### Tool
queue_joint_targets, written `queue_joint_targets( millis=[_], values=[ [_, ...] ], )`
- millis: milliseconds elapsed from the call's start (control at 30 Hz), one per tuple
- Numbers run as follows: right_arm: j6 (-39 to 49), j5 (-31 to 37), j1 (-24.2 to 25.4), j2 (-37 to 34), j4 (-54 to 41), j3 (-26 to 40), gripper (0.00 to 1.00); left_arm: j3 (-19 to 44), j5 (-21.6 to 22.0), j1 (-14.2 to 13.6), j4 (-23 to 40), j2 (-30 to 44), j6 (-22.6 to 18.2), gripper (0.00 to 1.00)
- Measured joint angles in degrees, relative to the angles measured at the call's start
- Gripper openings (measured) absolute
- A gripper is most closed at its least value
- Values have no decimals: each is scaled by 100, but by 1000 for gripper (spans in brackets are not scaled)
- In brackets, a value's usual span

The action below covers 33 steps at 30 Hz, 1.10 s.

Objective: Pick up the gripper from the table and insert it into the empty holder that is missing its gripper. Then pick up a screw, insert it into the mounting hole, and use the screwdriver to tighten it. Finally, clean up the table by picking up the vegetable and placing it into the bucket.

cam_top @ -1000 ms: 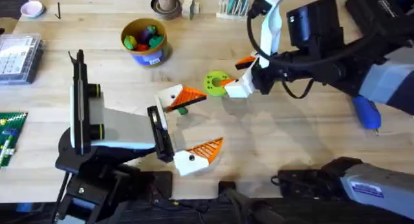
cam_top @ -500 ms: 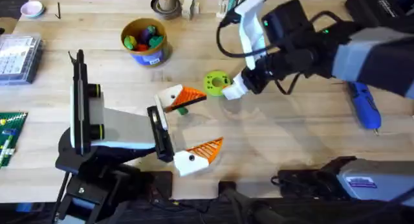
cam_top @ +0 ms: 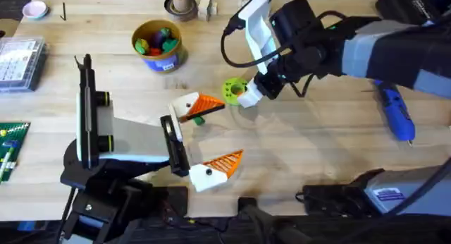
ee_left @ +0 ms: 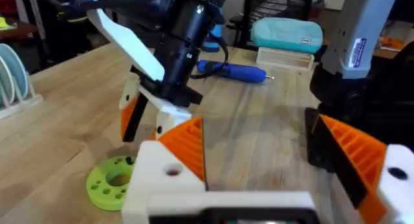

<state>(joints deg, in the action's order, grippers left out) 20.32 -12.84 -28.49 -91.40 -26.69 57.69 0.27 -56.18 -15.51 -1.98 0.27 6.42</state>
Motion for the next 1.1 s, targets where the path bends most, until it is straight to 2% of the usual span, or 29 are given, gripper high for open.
queue_joint_targets(
  millis=[833, 1100],
  values=[
    [117, -118, 0, -334, 272, 0, 790, 0, 0, 0, 0, 0, 0, 993],
    [117, -141, 0, -372, 312, 1, 692, 0, 0, 0, 0, -1, 0, 993]
  ],
)
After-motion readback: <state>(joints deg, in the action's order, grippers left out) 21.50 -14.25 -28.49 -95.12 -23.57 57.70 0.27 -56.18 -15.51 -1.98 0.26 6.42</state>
